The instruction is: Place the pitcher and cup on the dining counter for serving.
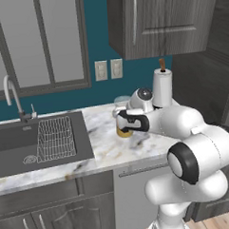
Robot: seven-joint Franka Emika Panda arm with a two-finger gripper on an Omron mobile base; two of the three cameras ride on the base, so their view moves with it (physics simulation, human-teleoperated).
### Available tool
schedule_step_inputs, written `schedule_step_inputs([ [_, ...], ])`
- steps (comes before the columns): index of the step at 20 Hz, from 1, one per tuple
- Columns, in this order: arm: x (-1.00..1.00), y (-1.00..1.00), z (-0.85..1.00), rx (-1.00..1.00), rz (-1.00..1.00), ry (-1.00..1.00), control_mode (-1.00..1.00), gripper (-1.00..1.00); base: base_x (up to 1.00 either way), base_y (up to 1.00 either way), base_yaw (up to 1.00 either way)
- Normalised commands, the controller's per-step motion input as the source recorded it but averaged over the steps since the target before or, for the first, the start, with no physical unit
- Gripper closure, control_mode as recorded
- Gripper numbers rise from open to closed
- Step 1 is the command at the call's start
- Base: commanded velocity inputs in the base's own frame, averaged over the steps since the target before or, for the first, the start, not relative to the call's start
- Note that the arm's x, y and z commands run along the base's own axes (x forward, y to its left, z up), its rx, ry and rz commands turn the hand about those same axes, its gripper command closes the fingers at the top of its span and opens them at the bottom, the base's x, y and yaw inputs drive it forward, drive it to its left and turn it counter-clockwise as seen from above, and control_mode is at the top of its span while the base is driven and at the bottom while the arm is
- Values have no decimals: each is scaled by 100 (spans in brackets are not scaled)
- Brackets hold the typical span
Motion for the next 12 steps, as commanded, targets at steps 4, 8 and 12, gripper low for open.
schedule_step_inputs([
  [4, 11, 0, -5, 0, 0, 0, -100, -100, 0, 0, 0],
  [8, 10, 0, -8, 0, 0, 0, -100, -100, 0, 0, 0],
  [12, 6, 0, -9, 0, 0, 0, -100, -100, 0, 0, 0],
])
